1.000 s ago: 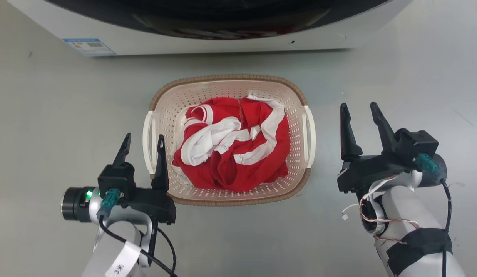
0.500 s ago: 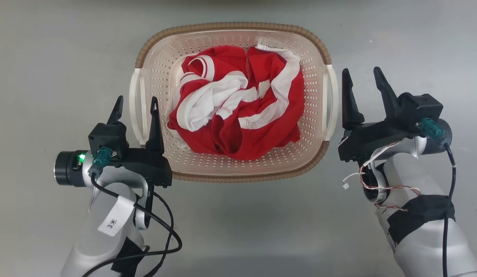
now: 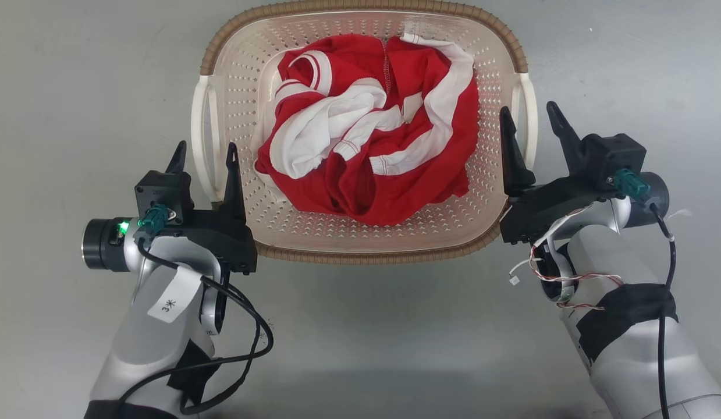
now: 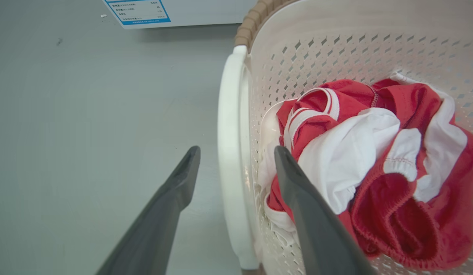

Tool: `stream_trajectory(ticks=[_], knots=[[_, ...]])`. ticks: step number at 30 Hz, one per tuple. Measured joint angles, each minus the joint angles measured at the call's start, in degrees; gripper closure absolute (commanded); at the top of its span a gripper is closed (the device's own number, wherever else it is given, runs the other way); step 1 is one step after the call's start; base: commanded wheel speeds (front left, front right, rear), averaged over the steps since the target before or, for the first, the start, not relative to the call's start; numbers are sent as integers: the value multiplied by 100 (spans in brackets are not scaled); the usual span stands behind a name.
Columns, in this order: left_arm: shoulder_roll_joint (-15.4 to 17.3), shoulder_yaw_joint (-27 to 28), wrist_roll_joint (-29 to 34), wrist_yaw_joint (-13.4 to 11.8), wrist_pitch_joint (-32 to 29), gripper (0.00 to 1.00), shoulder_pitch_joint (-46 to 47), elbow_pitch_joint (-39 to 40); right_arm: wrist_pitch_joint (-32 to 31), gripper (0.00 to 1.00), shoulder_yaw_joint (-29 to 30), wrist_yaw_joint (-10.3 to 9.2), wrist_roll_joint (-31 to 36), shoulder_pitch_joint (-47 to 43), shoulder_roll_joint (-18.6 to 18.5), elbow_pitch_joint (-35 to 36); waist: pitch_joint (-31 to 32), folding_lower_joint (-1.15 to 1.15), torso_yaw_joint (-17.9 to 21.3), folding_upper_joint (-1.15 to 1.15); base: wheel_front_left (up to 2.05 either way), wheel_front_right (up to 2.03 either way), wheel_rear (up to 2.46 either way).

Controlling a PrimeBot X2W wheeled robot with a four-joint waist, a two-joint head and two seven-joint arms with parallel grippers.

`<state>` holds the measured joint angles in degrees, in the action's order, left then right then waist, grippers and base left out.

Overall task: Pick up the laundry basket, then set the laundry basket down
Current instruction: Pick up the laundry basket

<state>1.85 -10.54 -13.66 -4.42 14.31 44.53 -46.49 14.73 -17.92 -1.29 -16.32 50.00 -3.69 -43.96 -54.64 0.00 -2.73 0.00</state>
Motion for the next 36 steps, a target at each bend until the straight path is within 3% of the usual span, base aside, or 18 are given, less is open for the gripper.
stream_trajectory(ticks=[16, 36], knots=[[-16, -176, -9, 143, 0, 0, 534, -722, 0, 0, -563, -223, -494, 370, -9, -586, -113, 0, -85, 0, 0, 0, 0], [-25, -717, -604, 81, 0, 0, 842, -1096, -62, 0, -1096, -280, -814, 847, -13, -1228, -201, 0, -61, 0, 0, 0, 0]])
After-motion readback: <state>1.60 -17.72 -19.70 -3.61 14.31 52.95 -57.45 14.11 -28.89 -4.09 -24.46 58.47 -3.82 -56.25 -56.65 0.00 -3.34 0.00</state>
